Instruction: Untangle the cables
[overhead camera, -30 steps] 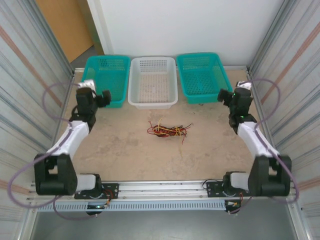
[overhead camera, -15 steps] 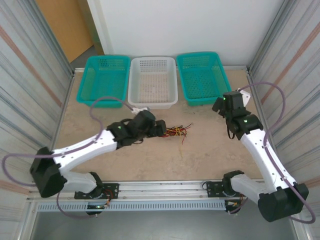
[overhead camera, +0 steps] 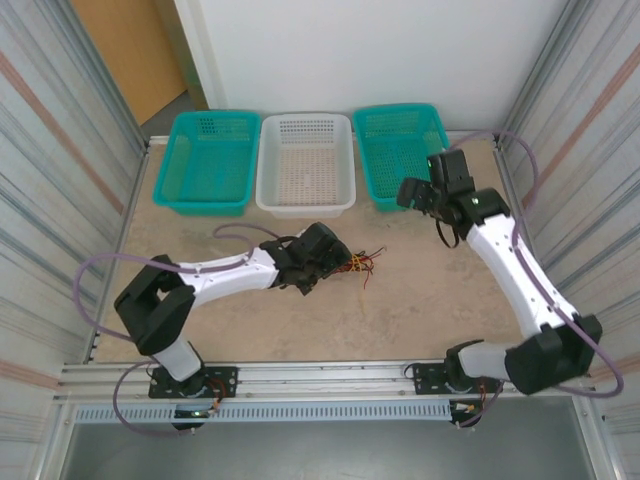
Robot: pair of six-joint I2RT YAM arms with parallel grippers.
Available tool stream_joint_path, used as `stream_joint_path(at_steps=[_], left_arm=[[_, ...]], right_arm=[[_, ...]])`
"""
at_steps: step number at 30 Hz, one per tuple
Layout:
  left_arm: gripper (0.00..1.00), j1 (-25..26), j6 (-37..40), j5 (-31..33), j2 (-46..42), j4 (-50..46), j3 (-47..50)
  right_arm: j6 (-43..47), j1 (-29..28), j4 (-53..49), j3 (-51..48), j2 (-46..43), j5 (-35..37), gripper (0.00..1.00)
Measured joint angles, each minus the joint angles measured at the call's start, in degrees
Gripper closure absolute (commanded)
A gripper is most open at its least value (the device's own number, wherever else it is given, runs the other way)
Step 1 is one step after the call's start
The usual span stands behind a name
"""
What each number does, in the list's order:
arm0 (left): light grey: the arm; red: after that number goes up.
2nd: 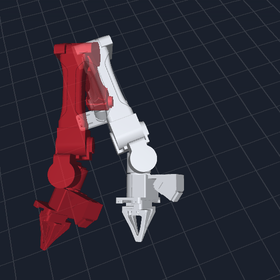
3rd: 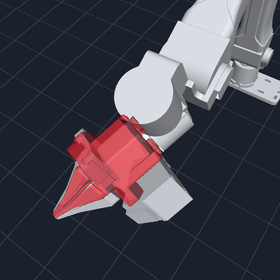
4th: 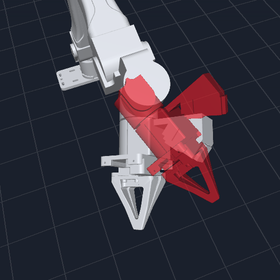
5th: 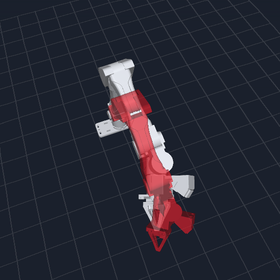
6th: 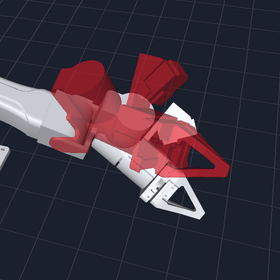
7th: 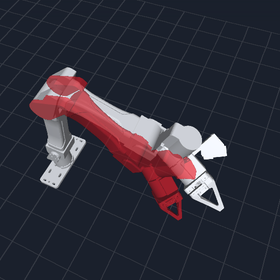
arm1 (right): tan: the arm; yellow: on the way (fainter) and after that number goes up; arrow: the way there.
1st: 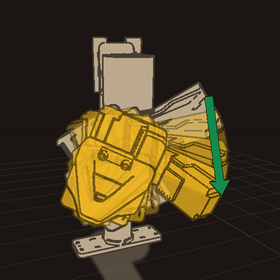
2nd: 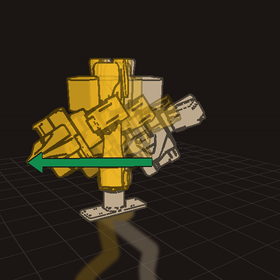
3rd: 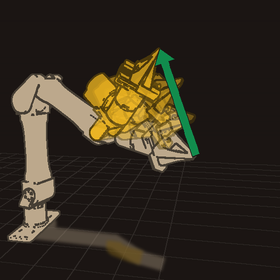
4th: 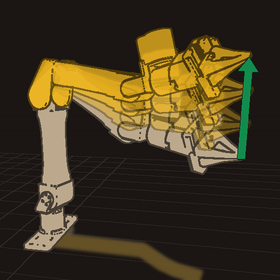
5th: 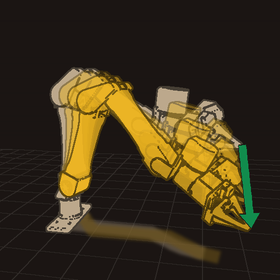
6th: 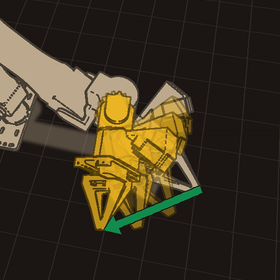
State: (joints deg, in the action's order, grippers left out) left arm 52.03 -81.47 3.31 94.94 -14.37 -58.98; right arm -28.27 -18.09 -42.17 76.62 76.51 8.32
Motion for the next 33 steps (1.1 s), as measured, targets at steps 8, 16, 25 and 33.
stream_joint_path(at_steps=[8,16,25,33], left_arm=[[0.01,-5.64,-3.30,-0.33,6.12,4.00,-3.08],[0.06,-6.71,-3.52,-0.66,7.41,4.37,-4.17],[0.12,-6.71,-3.93,-0.90,7.87,4.35,-4.13],[0.42,-6.82,-4.79,-2.45,11.56,4.72,-5.18]], right_arm=[[2.21,0.44,7.32,8.72,19.58,-16.35,0.05],[1.88,-1.11,9.60,15.82,32.57,-23.63,0.07],[1.81,-4.33,9.77,21.75,38.32,-25.92,0.07],[1.97,-4.59,6.95,18.38,31.21,-20.24,0.07]])
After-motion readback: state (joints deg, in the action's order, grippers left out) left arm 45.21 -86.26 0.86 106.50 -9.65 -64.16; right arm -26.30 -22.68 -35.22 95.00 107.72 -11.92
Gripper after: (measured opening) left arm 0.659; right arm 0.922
